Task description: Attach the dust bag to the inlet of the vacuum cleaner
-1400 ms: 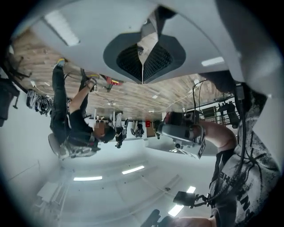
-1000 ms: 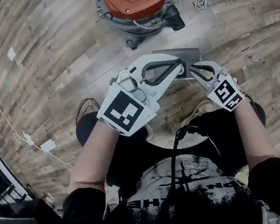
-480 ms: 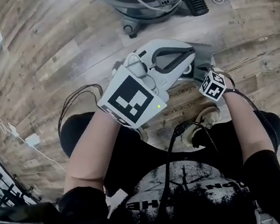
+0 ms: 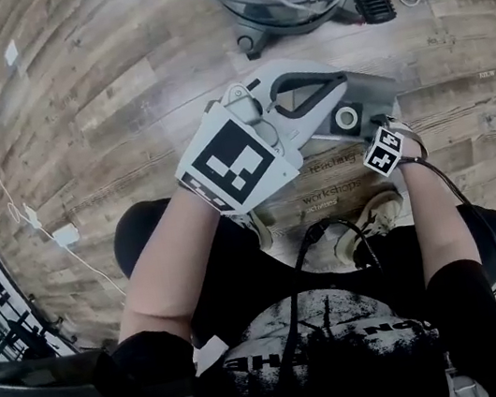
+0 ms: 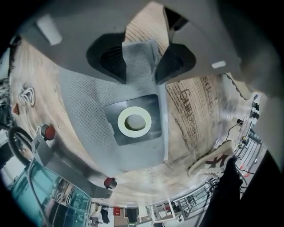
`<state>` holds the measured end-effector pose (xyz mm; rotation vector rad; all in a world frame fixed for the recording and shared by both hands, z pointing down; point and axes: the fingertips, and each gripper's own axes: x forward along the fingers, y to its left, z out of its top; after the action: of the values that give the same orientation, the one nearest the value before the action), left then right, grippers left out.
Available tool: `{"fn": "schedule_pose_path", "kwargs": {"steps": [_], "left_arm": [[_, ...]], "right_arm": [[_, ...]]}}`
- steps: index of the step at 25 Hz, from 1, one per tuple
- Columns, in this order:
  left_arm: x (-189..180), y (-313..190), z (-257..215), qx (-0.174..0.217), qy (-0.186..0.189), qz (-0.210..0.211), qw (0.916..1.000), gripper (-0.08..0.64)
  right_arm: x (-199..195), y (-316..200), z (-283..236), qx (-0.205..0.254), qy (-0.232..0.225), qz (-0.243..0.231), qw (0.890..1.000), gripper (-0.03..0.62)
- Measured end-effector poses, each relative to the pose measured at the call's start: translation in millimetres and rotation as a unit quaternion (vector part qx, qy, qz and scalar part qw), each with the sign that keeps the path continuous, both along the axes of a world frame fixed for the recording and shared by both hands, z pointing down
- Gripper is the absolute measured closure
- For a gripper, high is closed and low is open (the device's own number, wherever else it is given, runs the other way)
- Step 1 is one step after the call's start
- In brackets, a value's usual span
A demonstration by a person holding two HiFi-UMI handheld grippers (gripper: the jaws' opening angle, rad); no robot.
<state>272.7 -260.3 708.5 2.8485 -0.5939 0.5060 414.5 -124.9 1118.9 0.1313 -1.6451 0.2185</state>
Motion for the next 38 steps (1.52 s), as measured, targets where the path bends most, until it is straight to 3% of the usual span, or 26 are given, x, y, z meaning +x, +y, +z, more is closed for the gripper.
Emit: {"fn": "schedule_pose_path", "kwargs": {"steps": [5,8,13,28,34,38], "left_arm": [[1.9,2.2,13.6,-0.001,-0.02,0.017,0.9996,0.561],[-3.3,-0.1,18.3,0.0,-0.028,0.017,0.9995,0.561],[-6.8,-4.2,14.4,0.013,-0.029,0.023,0.9992,0.561],[-20.7,-11.3,13.6,0.012,-0.031,0.031,0.999,0.561],[-25.9,-12.7,22.5,-0.002,-0.056,0.02,0.9982,0.56],[-34.8,-12.5,33.6,-0.033,-0.084,-0.006,0.9959,0.56]], "right_arm": [[-3.0,-1.3,6.2,-0.009,0.009,-0.004,1.0,0.396],[-6.4,0.7,6.0,-0.012,0.009,-0.015,1.0,0.48],[-12.3,-8.0,-2.9,0.005,0.008,-0.02,1.0,0.541],[-53.0,-59.4,-103.3,0.033,-0.056,-0.034,0.997,0.555],[-65.2,-80.4,-165.3,0.032,-0.096,-0.045,0.994,0.555],[-77.5,-96.7,-204.3,0.027,-0.132,-0.043,0.99,0.557]]}}
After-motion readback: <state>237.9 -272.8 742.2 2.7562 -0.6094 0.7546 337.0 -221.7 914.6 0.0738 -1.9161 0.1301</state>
